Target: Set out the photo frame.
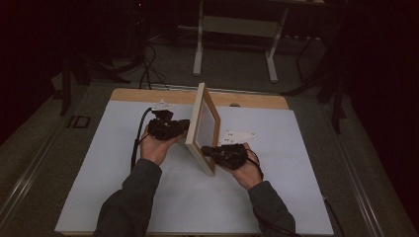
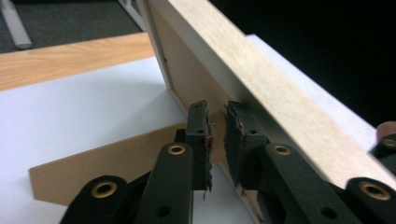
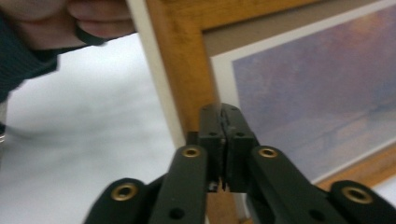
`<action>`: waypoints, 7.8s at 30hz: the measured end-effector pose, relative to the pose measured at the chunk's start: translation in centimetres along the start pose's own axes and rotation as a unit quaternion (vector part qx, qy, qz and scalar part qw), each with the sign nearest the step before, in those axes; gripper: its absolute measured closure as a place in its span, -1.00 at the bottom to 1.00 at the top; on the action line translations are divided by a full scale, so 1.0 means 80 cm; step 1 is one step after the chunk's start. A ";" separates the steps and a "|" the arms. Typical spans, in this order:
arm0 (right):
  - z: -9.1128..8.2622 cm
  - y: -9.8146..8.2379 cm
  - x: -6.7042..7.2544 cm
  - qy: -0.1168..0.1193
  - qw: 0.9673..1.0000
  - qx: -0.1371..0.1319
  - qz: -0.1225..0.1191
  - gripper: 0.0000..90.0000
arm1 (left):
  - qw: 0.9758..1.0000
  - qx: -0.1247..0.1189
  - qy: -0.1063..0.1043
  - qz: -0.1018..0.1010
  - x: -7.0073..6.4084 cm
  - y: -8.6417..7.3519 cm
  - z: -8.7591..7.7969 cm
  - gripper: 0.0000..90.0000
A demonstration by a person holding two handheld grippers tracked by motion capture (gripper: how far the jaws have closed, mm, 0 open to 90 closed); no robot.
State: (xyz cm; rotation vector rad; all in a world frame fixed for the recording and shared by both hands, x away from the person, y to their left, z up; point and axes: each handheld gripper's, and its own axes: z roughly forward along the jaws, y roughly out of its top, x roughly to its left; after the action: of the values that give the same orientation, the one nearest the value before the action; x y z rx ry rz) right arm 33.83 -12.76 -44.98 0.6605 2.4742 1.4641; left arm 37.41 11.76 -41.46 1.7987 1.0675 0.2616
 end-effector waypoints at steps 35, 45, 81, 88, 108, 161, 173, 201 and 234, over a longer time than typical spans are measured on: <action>-0.021 -0.037 -0.024 -0.024 0.999 0.028 0.031 0.57 | 0.999 -0.004 0.013 -0.029 -0.032 0.022 -0.042 0.04; -0.021 -0.044 -0.025 -0.023 0.999 0.029 0.037 0.57 | 0.999 0.027 0.039 -0.008 -0.052 0.016 -0.020 -0.05; -0.025 -0.054 -0.031 -0.026 0.998 0.030 0.046 0.57 | 0.996 0.068 0.062 0.020 -0.066 -0.003 -0.007 0.27; -0.025 -0.055 -0.031 -0.026 0.998 0.031 0.046 0.56 | 0.995 0.069 0.066 0.019 -0.060 -0.003 -0.010 0.37; -0.028 -0.053 -0.033 -0.030 0.998 0.031 0.044 0.56 | 0.997 0.064 0.048 0.006 -0.031 -0.004 -0.023 0.58; -0.042 -0.038 -0.043 -0.056 0.998 0.021 0.037 0.55 | 0.987 0.104 -0.087 0.088 0.028 0.006 -0.041 0.60; -0.043 -0.037 -0.045 -0.061 0.997 0.018 0.040 0.55 | 0.984 0.104 -0.103 0.097 0.030 0.007 -0.039 0.60; -0.061 -0.032 -0.082 -0.114 0.991 -0.003 0.077 0.53 | 0.976 0.100 -0.149 0.127 0.027 0.007 -0.033 0.61; -0.039 0.024 -0.133 -0.134 0.990 0.007 0.051 -0.11 | 0.997 -0.002 0.006 0.078 0.000 -0.046 -0.057 0.19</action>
State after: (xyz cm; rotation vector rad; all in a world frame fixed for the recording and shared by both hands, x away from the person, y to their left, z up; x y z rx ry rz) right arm 42.58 -19.38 -42.44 0.9325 2.2758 1.2958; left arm 32.70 15.15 -42.25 1.8821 0.9348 0.3698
